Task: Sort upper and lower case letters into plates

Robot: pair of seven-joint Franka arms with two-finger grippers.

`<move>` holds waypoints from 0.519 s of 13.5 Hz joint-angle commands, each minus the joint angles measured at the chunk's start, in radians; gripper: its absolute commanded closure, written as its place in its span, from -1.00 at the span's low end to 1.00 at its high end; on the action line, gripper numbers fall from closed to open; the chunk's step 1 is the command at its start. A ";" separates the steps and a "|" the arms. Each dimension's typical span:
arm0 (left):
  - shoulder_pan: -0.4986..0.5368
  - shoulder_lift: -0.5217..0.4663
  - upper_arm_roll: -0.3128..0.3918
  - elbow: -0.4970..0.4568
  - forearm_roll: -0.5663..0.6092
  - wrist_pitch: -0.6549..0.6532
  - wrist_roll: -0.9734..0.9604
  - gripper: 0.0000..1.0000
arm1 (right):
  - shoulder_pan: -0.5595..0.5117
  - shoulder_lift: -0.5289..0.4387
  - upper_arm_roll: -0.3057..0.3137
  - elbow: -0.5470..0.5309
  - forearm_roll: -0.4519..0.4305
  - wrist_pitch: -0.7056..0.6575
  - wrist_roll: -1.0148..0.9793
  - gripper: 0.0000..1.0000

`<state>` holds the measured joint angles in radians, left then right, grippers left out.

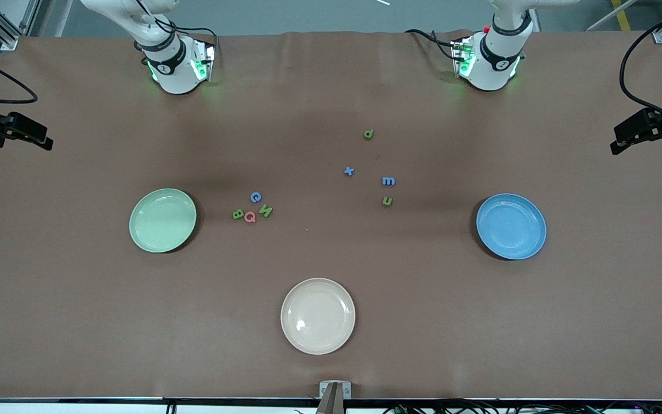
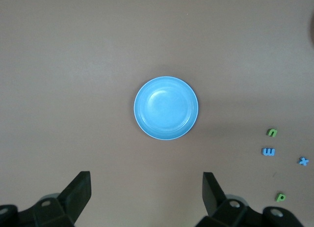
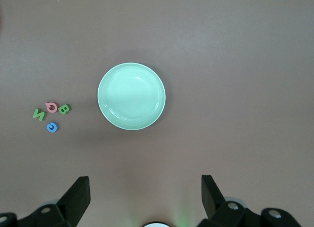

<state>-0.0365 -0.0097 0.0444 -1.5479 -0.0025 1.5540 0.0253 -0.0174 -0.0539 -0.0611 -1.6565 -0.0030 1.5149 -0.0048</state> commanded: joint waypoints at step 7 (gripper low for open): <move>0.014 0.016 0.006 0.003 -0.108 -0.015 0.005 -1.00 | 0.022 -0.035 0.007 -0.035 -0.002 0.033 0.011 -1.00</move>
<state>-0.0251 -0.0013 0.0486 -1.5479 -0.0770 1.5535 0.0234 -0.0085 -0.0550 -0.0541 -1.6591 -0.0033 1.5332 -0.0049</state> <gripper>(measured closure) 0.000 0.000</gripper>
